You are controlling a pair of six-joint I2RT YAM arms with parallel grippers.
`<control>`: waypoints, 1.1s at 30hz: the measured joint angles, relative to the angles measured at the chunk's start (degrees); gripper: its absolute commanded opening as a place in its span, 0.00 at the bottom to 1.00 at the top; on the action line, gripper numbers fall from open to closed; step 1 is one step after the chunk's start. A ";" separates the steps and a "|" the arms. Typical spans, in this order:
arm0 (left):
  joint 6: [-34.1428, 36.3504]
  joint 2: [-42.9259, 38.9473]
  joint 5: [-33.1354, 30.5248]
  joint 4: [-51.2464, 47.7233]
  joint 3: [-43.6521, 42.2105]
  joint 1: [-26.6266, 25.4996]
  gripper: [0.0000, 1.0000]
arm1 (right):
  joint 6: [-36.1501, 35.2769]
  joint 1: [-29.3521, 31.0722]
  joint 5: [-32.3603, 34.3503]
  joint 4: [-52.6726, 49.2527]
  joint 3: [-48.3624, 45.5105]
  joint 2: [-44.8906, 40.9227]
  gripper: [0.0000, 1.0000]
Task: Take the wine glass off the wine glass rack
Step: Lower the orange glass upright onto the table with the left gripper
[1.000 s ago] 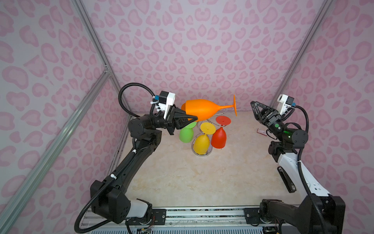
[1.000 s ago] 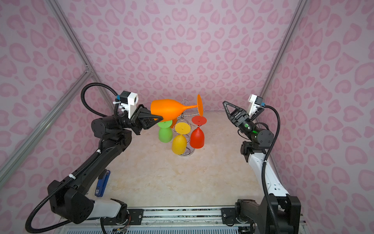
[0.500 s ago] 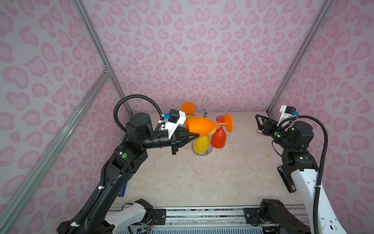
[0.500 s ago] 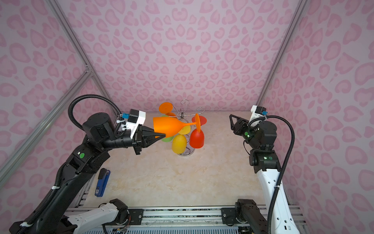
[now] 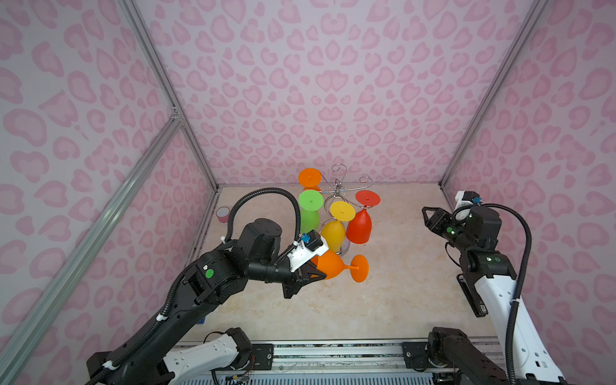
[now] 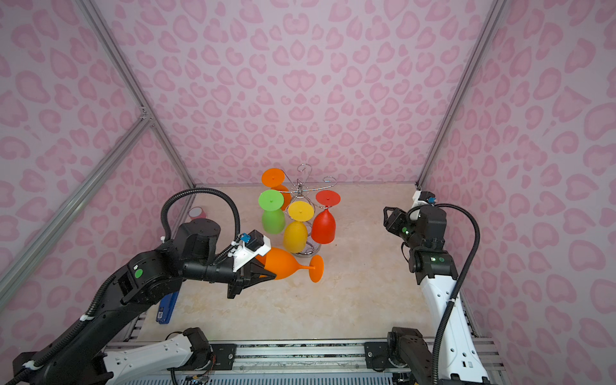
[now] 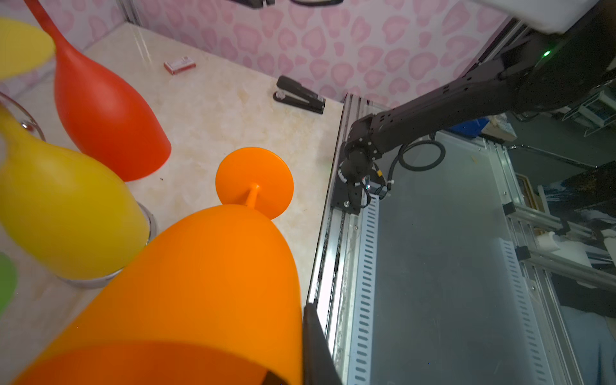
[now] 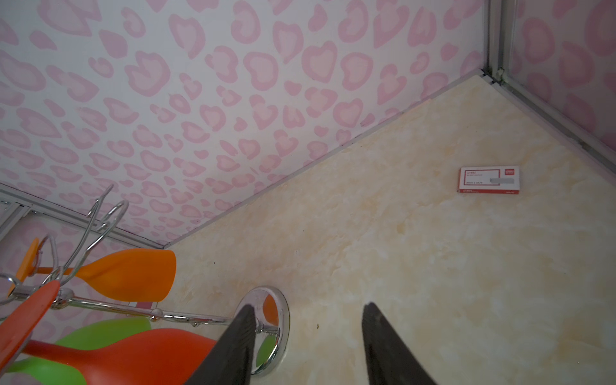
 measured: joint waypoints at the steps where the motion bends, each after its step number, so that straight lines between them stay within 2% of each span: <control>1: 0.02 1.49 -1.31 -1.01 -0.31 -1.01 0.02 | 0.02 0.00 -0.02 0.00 -0.24 0.13 0.52; 9: -1.27 15.02 -13.88 -6.54 0.17 -8.44 0.02 | 0.02 -0.13 0.02 0.02 -1.18 1.01 0.52; 15: -2.05 23.54 -20.72 -9.62 4.37 -11.08 0.02 | 0.02 -0.50 0.04 0.22 -2.10 1.16 0.52; 33: -1.88 37.22 -27.39 -16.26 11.43 -11.82 0.02 | 0.07 -2.29 -0.83 0.42 -3.37 0.96 0.52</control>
